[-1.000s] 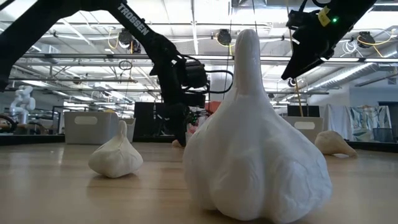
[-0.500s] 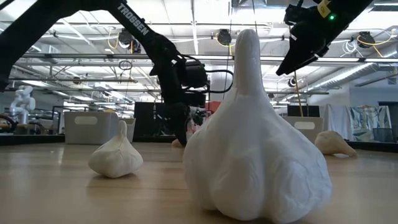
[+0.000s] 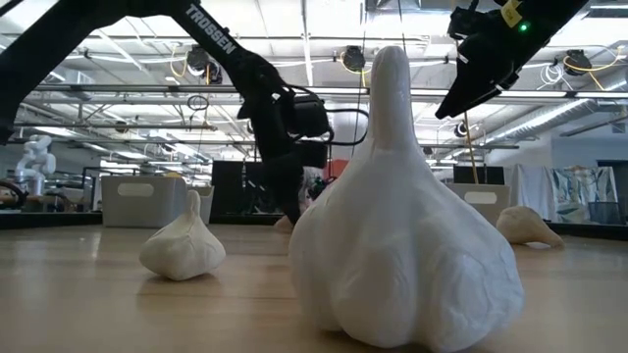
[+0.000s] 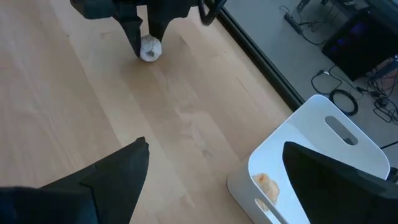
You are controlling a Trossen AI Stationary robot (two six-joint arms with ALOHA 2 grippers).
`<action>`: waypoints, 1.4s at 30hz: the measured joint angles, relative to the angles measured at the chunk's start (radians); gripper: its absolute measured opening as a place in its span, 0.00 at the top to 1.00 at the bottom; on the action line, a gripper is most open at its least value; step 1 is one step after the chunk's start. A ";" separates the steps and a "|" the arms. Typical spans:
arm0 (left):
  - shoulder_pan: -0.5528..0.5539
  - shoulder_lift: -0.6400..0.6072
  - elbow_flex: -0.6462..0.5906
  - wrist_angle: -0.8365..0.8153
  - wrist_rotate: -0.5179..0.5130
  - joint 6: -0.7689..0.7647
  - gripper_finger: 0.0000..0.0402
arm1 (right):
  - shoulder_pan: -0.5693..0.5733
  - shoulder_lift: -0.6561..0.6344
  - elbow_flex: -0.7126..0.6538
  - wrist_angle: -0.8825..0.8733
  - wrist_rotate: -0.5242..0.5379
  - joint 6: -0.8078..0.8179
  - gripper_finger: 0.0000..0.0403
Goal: Sort produce into baskets
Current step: Put the white garlic into the white bin
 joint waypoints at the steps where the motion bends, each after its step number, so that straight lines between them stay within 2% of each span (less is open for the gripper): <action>1: -0.002 0.000 0.007 0.002 0.021 -0.017 0.66 | 0.000 0.000 0.000 0.000 0.000 0.000 0.11; 6: -0.033 0.000 0.072 0.021 0.132 -0.087 0.66 | 0.000 0.000 0.000 0.000 0.000 -0.012 0.11; 10: -0.065 0.000 0.129 0.165 0.139 -0.202 0.66 | -0.001 0.000 0.000 0.004 0.000 -0.024 0.11; 12: -0.084 0.000 0.131 0.314 0.117 -0.286 0.66 | -0.001 0.000 0.000 0.012 0.000 -0.026 0.11; 15: -0.123 0.025 0.129 0.536 0.028 -0.364 0.66 | -0.001 0.000 0.000 0.019 0.000 -0.034 0.11; 20: -0.156 0.153 0.169 0.818 -0.038 -0.506 0.66 | -0.004 0.000 0.001 0.056 -0.002 -0.075 0.11; 27: -0.130 0.364 0.460 0.851 -0.047 -0.547 0.66 | -0.016 0.000 0.001 0.113 -0.004 -0.172 0.11; 31: -0.112 0.430 0.569 0.847 -0.068 -0.551 0.66 | -0.023 0.000 0.001 0.127 -0.004 -0.219 0.11; 35: -0.098 0.467 0.593 0.826 -0.080 -0.548 0.61 | -0.037 0.000 0.001 0.133 -0.003 -0.235 0.11; 42: -0.095 0.465 0.594 0.787 -0.046 -0.520 0.41 | -0.042 -0.001 0.001 0.109 -0.004 -0.236 0.11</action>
